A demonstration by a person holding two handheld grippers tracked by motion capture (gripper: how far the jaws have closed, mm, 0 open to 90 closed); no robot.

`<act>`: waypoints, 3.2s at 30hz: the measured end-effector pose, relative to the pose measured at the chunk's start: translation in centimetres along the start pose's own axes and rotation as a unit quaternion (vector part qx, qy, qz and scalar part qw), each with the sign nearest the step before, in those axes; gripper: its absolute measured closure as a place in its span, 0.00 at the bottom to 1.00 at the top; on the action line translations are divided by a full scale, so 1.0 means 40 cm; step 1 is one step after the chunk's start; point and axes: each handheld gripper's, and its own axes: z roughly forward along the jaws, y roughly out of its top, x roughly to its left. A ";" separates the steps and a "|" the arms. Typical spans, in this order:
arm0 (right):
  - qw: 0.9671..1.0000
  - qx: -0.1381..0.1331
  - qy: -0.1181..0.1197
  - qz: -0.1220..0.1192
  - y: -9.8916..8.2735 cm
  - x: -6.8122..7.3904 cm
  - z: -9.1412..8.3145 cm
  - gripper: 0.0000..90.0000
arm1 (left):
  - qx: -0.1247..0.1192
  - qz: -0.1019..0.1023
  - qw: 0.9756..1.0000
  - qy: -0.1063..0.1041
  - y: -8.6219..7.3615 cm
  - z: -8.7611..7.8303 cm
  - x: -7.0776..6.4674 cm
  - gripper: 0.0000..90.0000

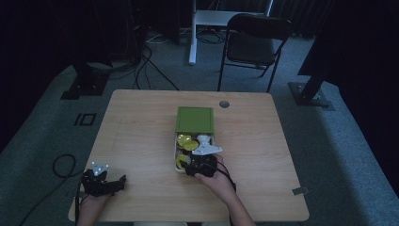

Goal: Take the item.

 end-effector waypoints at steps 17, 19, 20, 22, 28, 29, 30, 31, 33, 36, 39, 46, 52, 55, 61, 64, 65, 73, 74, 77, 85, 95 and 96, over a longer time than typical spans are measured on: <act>0.999 0.027 -0.011 0.014 -0.007 0.009 0.039 0.57 | 0.000 0.000 1.000 0.000 0.000 0.000 0.000 0.00; 0.999 0.030 -0.014 0.010 -0.005 0.011 0.041 0.56 | 0.000 0.000 1.000 0.000 0.000 0.000 0.000 0.00; 0.999 0.032 -0.016 0.009 -0.004 0.013 0.042 0.56 | 0.000 0.001 1.000 0.000 0.000 0.000 0.000 0.00; 0.999 0.034 -0.017 0.010 -0.004 0.014 0.043 0.56 | -0.001 0.000 1.000 0.000 0.000 0.000 0.000 0.00; 0.999 0.025 -0.024 -0.003 -0.002 0.013 0.040 0.61 | -0.001 -0.001 1.000 0.000 0.000 0.000 0.000 0.00; 0.999 0.024 -0.024 -0.004 -0.002 0.013 0.040 0.61 | -0.001 0.000 1.000 0.000 0.000 0.000 0.000 0.00; 0.999 0.024 -0.024 -0.006 -0.001 0.013 0.039 0.62 | -0.001 0.000 1.000 0.000 0.000 0.000 0.000 0.00; 0.999 0.023 -0.025 -0.009 -0.001 0.013 0.038 0.62 | -0.001 -0.001 1.000 0.000 0.000 0.000 0.000 0.00; 1.000 0.021 -0.021 -0.007 0.000 0.011 0.033 0.62 | -0.001 -0.001 1.000 0.000 0.000 0.000 0.000 0.00; 1.000 0.016 -0.019 -0.004 0.003 0.011 0.025 0.62 | 0.000 0.000 1.000 0.000 0.000 0.000 0.000 0.00; 1.000 0.011 -0.016 0.001 0.007 0.009 0.015 0.63 | -0.001 -0.001 1.000 0.000 0.000 0.000 0.000 0.00; 1.000 0.004 -0.007 -0.006 0.021 0.003 -0.015 0.63 | -0.001 -0.001 1.000 0.000 0.000 0.000 0.000 0.00; 1.000 -0.002 -0.004 -0.013 0.038 -0.002 -0.041 0.63 | -0.001 -0.001 1.000 0.000 0.000 0.001 0.000 0.00; 1.000 -0.011 -0.008 -0.014 0.048 -0.006 -0.055 0.63 | -0.001 -0.001 1.000 0.000 0.000 0.001 -0.001 0.00; 0.999 -0.029 -0.012 -0.009 0.062 -0.019 -0.081 0.63 | -0.001 -0.001 1.000 0.000 0.000 0.000 0.000 0.00; 0.999 -0.036 -0.012 -0.008 0.071 -0.028 -0.094 0.63 | -0.001 -0.001 1.000 0.000 0.000 0.000 0.000 0.00; 0.999 -0.038 -0.013 -0.007 0.073 -0.029 -0.097 0.63 | -0.001 0.000 1.000 0.001 0.000 0.000 0.000 0.00; 0.998 -0.060 -0.017 -0.005 0.099 -0.050 -0.132 0.63 | 0.000 -0.001 1.000 0.000 0.000 0.000 0.000 0.00; 0.998 -0.063 -0.020 -0.004 0.102 -0.053 -0.135 0.63 | -0.001 -0.001 1.000 0.001 0.000 0.000 0.000 0.00; 0.997 -0.069 -0.028 -0.003 0.111 -0.065 -0.151 0.63 | -0.001 -0.001 1.000 0.000 0.000 0.000 0.000 0.00; 0.994 -0.096 -0.055 0.014 0.117 -0.113 -0.196 0.63 | -0.001 -0.001 1.000 0.000 0.000 0.000 0.000 0.00; 0.989 -0.110 -0.087 0.034 0.105 -0.182 -0.246 0.63 | -0.001 -0.001 1.000 0.000 0.000 0.000 0.000 0.00; 0.989 -0.111 -0.090 0.035 0.103 -0.187 -0.249 0.63 | -0.001 -0.001 1.000 0.001 0.000 0.000 0.000 0.00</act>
